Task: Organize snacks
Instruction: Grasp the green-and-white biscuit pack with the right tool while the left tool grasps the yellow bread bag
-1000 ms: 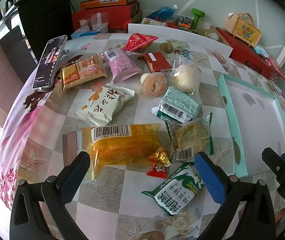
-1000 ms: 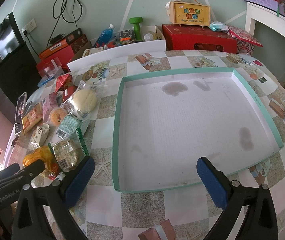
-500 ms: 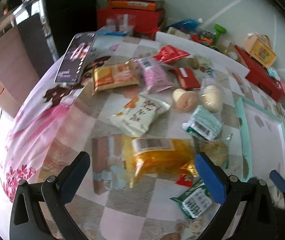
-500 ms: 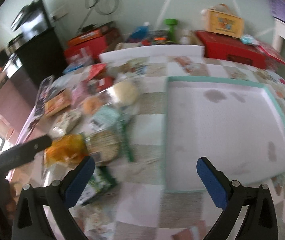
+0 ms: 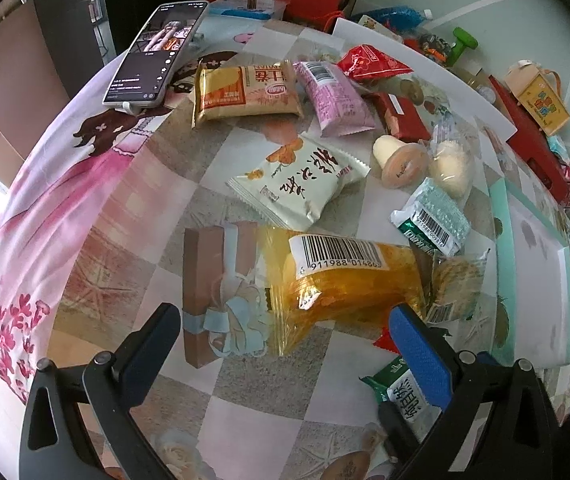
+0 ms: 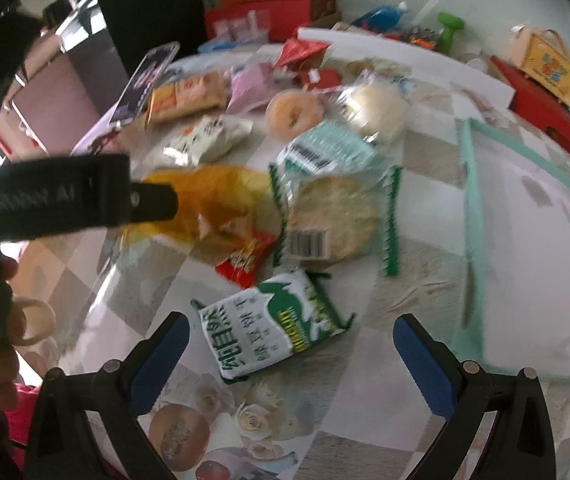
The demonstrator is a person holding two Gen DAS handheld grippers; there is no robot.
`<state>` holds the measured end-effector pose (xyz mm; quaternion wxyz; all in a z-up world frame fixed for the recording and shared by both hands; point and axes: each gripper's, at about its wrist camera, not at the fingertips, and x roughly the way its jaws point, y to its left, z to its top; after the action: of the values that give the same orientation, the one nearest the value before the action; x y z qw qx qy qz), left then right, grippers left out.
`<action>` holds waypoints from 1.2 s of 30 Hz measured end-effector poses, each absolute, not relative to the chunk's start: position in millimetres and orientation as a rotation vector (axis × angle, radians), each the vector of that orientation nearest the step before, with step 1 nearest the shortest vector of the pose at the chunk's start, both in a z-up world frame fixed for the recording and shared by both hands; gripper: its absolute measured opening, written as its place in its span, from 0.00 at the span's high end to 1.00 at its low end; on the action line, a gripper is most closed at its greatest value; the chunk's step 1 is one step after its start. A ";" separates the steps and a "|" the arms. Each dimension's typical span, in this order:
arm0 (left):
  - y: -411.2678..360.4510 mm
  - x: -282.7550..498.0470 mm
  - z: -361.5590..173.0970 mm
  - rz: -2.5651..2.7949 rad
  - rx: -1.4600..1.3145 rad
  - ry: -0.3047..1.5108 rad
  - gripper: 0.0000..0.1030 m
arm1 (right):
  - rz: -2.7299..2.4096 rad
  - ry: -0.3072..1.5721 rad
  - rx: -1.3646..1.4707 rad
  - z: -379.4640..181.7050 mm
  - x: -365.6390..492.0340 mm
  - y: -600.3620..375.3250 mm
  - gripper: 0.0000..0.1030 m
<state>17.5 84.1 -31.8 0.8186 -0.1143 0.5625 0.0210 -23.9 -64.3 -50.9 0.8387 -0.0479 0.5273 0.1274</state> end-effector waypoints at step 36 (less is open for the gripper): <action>48.5 42.8 -38.0 -0.040 -0.184 1.194 0.27 | 0.171 1.100 -0.029 -54.5 -10.7 -86.5 0.30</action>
<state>42.8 48.5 -38.0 0.8229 -0.0867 0.5612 -0.0189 -10.7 -86.5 -54.5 0.8489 -0.0138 0.5221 0.0809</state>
